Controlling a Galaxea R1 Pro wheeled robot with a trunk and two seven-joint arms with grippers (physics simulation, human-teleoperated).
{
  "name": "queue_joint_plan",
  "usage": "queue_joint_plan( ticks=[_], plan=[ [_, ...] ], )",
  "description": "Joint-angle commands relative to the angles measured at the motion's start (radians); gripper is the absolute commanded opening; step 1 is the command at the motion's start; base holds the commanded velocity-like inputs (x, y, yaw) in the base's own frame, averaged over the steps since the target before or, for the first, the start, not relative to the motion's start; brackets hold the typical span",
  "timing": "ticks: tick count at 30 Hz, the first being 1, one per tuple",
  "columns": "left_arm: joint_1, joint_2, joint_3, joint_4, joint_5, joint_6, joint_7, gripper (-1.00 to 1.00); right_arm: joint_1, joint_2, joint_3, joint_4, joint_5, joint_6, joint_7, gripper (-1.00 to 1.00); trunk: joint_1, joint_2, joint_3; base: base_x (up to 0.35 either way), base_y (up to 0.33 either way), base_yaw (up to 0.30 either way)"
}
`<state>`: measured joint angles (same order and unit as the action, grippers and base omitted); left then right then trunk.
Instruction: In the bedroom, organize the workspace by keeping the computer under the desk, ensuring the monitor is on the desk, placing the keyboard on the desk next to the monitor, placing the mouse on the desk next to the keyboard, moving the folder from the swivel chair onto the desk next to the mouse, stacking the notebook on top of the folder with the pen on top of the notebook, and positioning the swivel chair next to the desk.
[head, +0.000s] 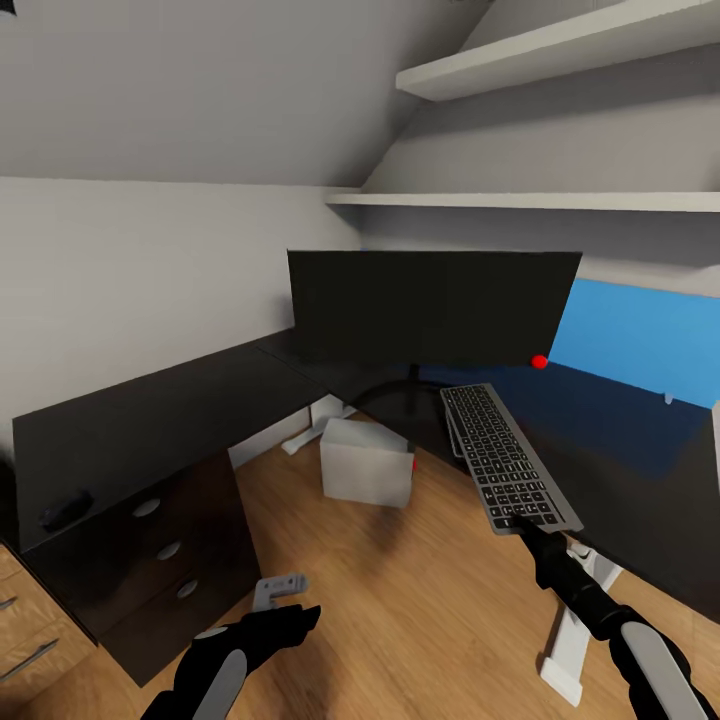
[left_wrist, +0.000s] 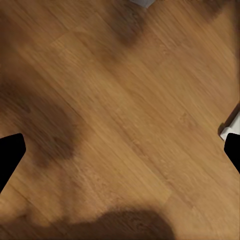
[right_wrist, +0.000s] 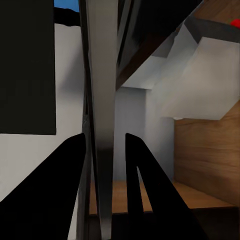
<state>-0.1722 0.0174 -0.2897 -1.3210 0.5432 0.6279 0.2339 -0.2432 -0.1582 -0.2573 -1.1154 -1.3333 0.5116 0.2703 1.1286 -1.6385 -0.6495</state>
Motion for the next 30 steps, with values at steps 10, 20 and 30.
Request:
queue_joint_plan(
  ticks=[10,20,30],
  plan=[
    [-0.001,0.002,0.000,-0.001,0.011,0.003,0.010,1.00,0.000,0.004,-0.002,0.000,-0.007,0.007,-0.002,-1.00,0.000,0.000,-0.001,0.000,0.000,0.000],
    [-0.001,0.003,0.001,0.027,0.011,0.002,0.011,1.00,0.005,0.011,-0.002,-0.003,-0.017,0.007,-0.001,-1.00,0.000,0.000,-0.001,0.000,0.000,0.000],
    [-0.001,0.003,0.012,0.056,0.009,0.001,0.011,1.00,0.024,0.051,-0.002,-0.054,-0.012,0.000,-0.008,-1.00,0.000,0.000,-0.001,0.000,0.000,0.000]
  ],
)
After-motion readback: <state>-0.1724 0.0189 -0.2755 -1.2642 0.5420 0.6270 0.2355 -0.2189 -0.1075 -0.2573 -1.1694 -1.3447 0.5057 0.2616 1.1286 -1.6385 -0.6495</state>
